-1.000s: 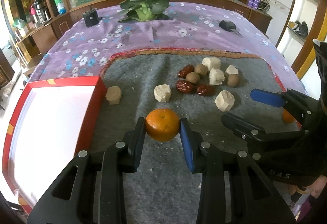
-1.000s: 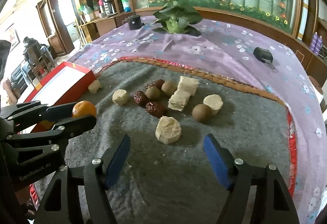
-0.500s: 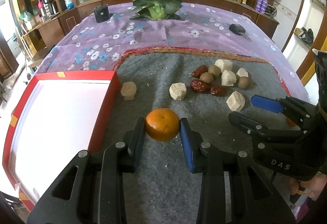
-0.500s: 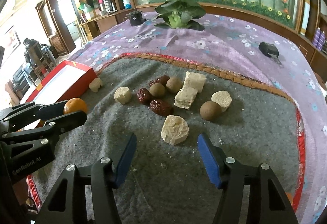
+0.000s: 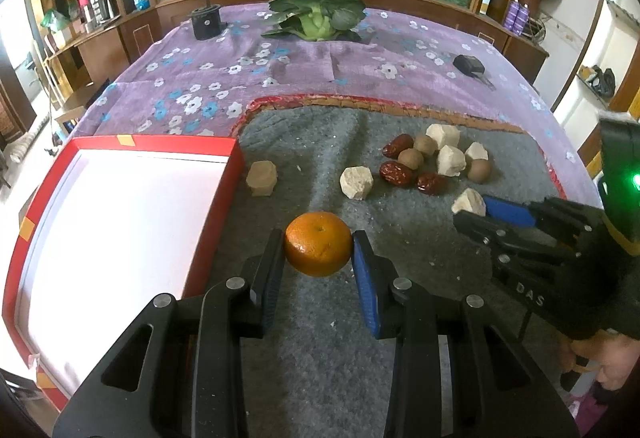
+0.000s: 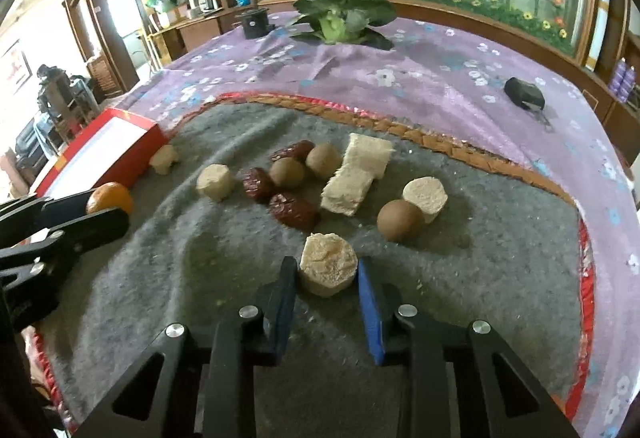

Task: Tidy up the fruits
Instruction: 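Carry both items over the red-rimmed tray and open both grippers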

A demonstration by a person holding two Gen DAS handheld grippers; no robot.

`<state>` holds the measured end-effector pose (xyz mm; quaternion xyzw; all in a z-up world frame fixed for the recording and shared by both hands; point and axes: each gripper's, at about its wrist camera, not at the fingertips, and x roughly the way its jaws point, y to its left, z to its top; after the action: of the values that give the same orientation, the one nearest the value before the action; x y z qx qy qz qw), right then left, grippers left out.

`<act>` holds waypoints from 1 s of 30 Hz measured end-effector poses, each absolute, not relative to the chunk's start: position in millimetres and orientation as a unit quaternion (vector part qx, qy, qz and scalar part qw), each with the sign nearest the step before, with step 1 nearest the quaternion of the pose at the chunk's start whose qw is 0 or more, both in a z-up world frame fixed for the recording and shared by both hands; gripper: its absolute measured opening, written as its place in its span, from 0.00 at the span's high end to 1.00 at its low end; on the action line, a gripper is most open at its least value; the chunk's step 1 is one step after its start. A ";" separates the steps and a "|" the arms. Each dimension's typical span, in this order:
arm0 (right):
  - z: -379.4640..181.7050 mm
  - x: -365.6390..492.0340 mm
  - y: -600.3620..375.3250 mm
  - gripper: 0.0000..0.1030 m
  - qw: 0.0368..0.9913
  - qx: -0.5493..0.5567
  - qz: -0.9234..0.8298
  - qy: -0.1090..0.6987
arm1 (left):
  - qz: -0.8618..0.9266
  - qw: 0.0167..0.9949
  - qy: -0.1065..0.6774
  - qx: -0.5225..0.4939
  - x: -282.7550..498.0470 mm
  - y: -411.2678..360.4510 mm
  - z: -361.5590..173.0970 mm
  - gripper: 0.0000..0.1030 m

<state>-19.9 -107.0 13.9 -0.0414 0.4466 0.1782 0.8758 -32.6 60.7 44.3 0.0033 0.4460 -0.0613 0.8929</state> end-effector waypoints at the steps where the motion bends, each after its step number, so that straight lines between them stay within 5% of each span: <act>1: 16.0 -21.9 -106.7 0.71 0.877 -0.041 0.179 0.445 | -0.059 0.893 0.447 -0.003 -32.3 65.4 46.6 0.68; 30: 59.6 1.1 79.9 0.71 0.839 -0.099 0.345 0.408 | 0.065 0.873 0.480 -0.058 7.6 208.7 47.5 0.68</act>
<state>1.1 79.9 59.6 -0.0986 0.4079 0.3453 0.8394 7.6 208.7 47.5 -0.0584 0.4796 0.0645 0.8732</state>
